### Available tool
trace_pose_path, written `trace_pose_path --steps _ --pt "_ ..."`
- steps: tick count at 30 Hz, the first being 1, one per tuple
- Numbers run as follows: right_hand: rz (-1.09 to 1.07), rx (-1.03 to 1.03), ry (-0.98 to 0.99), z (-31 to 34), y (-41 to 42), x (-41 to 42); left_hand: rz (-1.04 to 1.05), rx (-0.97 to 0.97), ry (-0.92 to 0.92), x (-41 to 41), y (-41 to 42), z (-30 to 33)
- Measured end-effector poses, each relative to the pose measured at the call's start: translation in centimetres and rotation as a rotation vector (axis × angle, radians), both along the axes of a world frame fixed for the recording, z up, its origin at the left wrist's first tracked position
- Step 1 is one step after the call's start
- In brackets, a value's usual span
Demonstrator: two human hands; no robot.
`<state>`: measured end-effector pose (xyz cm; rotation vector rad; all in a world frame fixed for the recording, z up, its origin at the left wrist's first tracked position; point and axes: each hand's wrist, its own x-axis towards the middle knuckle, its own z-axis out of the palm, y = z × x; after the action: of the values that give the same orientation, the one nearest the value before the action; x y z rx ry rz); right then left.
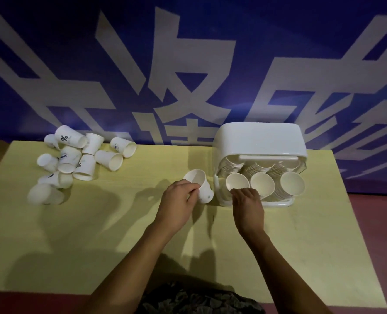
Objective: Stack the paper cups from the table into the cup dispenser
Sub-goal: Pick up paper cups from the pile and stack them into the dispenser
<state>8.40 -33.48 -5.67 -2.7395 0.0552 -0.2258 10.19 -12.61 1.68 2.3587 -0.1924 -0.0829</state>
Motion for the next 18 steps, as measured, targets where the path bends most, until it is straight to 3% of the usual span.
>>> trace_pose_path --steps 8,18 --pt "0.125 -0.086 0.185 -2.9 -0.5 1.0 -0.003 0.003 -0.028 0.4 -2.6 0.5" --pt "-0.021 0.149 0.015 -1.0 -2.0 -0.8 -0.214 0.115 -0.121 2.1 -6.8 -1.3"
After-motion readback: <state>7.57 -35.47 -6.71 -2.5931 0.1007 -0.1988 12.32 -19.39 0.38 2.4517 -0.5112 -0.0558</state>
